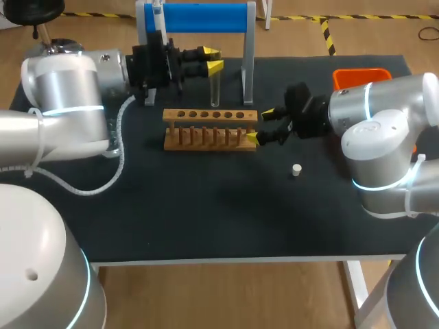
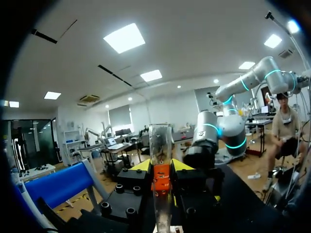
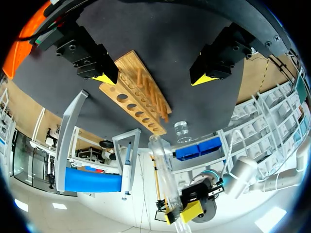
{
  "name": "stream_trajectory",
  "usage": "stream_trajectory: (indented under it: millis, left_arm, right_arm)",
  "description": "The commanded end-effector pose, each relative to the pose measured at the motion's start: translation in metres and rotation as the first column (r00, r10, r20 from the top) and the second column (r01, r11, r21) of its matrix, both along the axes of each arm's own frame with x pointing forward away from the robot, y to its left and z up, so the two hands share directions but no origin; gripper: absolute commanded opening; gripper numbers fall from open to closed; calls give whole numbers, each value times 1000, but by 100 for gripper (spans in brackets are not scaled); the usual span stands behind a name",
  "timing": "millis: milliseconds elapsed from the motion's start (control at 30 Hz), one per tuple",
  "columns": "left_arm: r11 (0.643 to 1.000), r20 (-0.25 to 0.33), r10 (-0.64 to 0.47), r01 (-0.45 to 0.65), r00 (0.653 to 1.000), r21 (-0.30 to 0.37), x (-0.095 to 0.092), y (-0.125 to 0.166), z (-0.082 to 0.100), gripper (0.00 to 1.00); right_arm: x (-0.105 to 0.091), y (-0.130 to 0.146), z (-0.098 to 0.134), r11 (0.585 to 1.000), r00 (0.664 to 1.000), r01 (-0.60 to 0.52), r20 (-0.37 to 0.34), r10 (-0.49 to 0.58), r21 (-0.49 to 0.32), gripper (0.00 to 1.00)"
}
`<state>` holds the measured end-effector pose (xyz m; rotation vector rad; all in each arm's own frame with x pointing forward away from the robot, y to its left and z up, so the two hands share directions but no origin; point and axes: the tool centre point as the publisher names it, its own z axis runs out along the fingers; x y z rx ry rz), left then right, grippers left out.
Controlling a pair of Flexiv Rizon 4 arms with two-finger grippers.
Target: Invert the test tube, pick up the pipette, mount the tip to pipette, aspirate from beaker and dispense into the tube, eject the tip, return the pipette, and cap with the stopper.
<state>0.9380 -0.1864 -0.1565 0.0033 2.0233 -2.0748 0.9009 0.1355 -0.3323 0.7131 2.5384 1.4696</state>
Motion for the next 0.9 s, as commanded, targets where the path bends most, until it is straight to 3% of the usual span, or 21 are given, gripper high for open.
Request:
stream_trajectory:
  millis: [33,400,900]
  left_arm:
    - [1000,-31,-11,10,999,-24,8,-7,-9,0]
    - [1000,-108,24,-24,994,2,18,-12,-18,0]
    - [999,-104,42,-41,994,16,24,-11,-25,0]
  right_arm:
    - [0,-1,1,1000,1000,-2,-2,2,-1,100]
    - [0,-1,1,1000,1000,-2,-2,2,-1,100]
    - [0,-1,1,1000,1000,-2,-2,2,-1,100]
